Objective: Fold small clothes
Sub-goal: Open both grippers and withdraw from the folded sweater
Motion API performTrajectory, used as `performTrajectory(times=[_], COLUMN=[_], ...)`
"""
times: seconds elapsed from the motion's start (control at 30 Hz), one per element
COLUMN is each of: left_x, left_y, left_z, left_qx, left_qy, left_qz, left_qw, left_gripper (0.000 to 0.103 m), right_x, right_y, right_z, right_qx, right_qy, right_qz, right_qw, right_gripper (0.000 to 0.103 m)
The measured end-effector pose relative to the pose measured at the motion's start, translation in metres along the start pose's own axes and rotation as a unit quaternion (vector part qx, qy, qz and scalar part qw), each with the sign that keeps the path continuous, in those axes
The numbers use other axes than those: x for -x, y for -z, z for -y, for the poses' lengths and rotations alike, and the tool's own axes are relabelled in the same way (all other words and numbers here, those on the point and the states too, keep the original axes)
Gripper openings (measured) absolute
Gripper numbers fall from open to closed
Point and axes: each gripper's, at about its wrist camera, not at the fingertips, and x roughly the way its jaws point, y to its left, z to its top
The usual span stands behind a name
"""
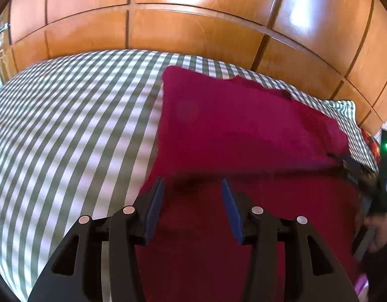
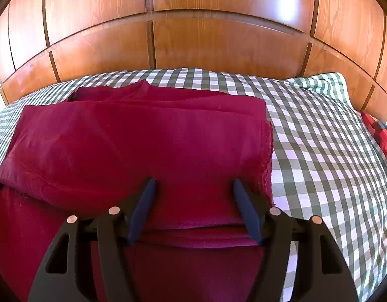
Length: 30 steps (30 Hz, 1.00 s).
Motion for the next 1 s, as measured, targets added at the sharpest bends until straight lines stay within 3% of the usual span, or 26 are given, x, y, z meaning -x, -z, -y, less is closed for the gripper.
performTrajectory(times=[0.03,0.1,0.17,0.27,0.47,0.7,0.87,1.0], left_x=[0.006,0.021,0.037,0.047,0.06,0.062,0.068,0.081], left_y=[0.005,0.016,0.024,0.033,0.048,0.079,0.106,0.126], left_z=[-0.001,-0.002,-0.004,-0.006,-0.01,-0.025,-0.031,-0.033], left_qx=[0.003,0.007,0.006,0.004,-0.007,-0.001,-0.008,-0.009], left_qy=[0.001,-0.012,-0.023,-0.028,-0.037,-0.038,-0.025,0.002], left_qz=[0.0,0.011,0.028,0.03,0.03,0.001,-0.028,-0.05], left_qw=[1.0,0.9998,0.9993,0.9991,0.9988,0.9993,0.9993,0.9987], left_gripper=[0.047,0.061,0.067,0.069,0.069,0.069,0.069,0.069], right_x=[0.002,0.01,0.021,0.038,0.058,0.09,0.12,0.148], right_y=[-0.001,-0.002,0.001,0.013,0.048,0.097,0.139,0.163], right_z=[-0.001,-0.002,-0.005,-0.005,0.011,0.052,0.071,0.076], right_qx=[0.0,-0.002,-0.005,-0.007,-0.008,-0.034,-0.056,-0.065], right_qy=[0.011,0.017,0.018,0.004,0.0,0.006,-0.045,-0.09], right_qz=[-0.002,-0.01,-0.01,-0.015,-0.044,-0.073,-0.105,-0.123], right_qw=[1.0,1.0,1.0,1.0,0.999,0.997,0.992,0.986], right_gripper=[0.078,0.087,0.091,0.094,0.094,0.094,0.093,0.078])
